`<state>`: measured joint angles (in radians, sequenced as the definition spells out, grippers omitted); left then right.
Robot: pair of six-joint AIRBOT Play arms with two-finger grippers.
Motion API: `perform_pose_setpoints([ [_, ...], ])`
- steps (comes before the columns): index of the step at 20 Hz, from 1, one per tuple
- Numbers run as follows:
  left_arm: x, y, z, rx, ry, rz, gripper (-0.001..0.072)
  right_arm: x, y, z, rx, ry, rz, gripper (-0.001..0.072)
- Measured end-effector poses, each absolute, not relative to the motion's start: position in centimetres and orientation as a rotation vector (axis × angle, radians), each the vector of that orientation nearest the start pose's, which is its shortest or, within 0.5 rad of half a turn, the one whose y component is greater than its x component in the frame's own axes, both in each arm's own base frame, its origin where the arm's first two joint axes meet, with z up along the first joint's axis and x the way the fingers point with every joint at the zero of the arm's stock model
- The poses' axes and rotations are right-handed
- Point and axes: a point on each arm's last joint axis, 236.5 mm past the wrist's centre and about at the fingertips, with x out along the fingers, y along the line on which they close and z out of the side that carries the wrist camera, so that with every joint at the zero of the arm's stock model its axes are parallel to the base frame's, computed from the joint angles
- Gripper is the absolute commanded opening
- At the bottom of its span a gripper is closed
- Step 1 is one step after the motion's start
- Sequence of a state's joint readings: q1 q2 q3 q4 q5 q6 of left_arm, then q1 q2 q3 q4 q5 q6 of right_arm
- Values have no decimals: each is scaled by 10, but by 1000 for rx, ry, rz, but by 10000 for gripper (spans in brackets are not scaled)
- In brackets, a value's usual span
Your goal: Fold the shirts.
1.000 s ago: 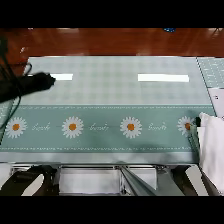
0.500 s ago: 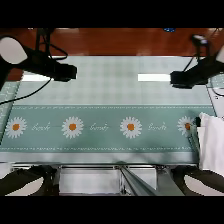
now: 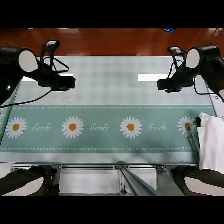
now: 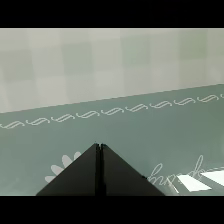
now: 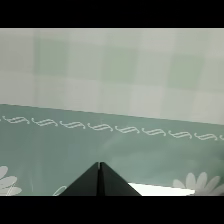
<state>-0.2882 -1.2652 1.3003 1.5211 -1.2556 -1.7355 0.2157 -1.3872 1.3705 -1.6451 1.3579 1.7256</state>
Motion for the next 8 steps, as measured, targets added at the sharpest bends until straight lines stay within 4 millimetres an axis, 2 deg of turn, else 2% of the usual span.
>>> perform_pose_setpoints([
  [8, 373, -121, 56, -10, 1241, -174, 21, 386, 67, 27, -86, 1364, 21, 22],
])
